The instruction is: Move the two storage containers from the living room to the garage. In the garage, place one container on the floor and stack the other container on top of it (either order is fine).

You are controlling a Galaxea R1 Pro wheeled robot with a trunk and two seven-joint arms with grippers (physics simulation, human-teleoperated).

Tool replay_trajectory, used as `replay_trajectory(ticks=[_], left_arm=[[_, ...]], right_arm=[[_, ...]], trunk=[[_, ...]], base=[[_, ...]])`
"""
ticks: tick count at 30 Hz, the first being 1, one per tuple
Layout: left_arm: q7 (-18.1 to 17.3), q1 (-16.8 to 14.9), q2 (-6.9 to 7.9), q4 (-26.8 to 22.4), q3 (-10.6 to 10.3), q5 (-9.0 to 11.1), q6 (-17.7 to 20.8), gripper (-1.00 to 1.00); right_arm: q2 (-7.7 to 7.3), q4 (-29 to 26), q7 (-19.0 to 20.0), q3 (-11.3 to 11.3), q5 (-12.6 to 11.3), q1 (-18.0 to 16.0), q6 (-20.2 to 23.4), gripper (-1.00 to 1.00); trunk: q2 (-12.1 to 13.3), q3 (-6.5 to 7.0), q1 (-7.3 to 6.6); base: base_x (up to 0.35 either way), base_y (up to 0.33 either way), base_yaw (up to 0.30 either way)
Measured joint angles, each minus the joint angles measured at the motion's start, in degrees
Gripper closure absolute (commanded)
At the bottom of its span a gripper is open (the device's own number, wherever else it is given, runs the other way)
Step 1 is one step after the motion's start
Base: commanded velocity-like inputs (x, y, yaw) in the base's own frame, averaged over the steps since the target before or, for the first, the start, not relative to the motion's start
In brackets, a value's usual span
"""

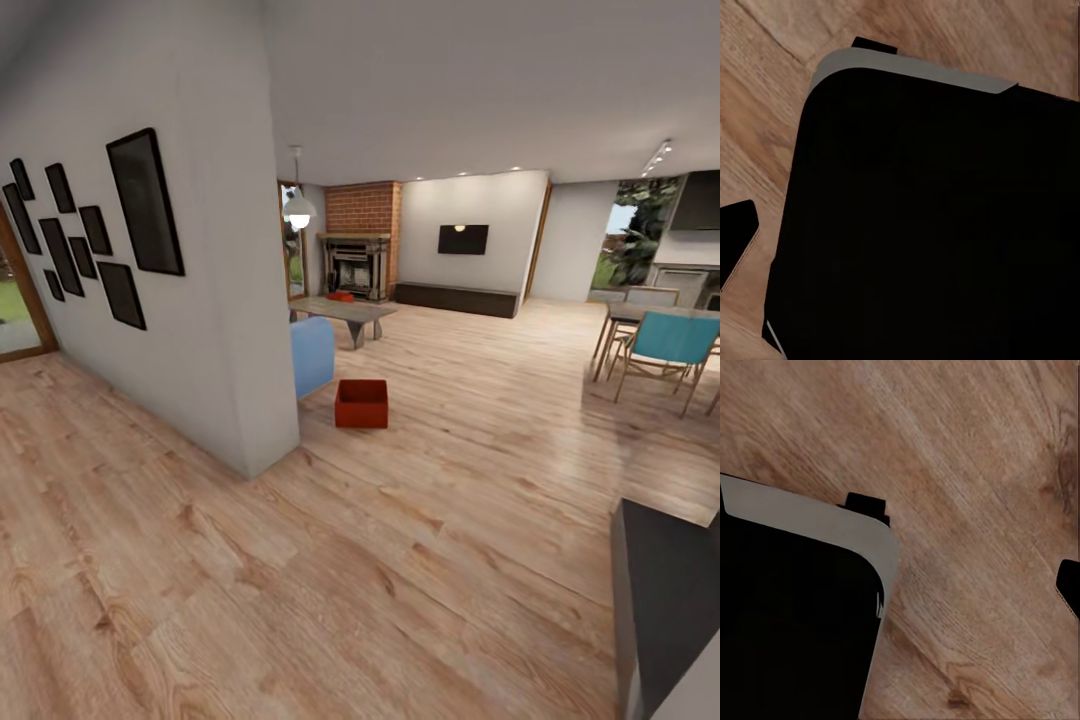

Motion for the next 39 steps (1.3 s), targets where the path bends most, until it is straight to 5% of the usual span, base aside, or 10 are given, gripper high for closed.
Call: replay_trajectory(ticks=[39], left_arm=[[0.01,0.0,0.08,0.0,0.01,0.05,0.19,-1.0]], right_arm=[[-0.05,0.16,-0.08,0.16,-0.05,0.01,0.27,-1.0]], trunk=[[0.0,0.0,0.0]], base=[[0.323,0.02,0.0]])
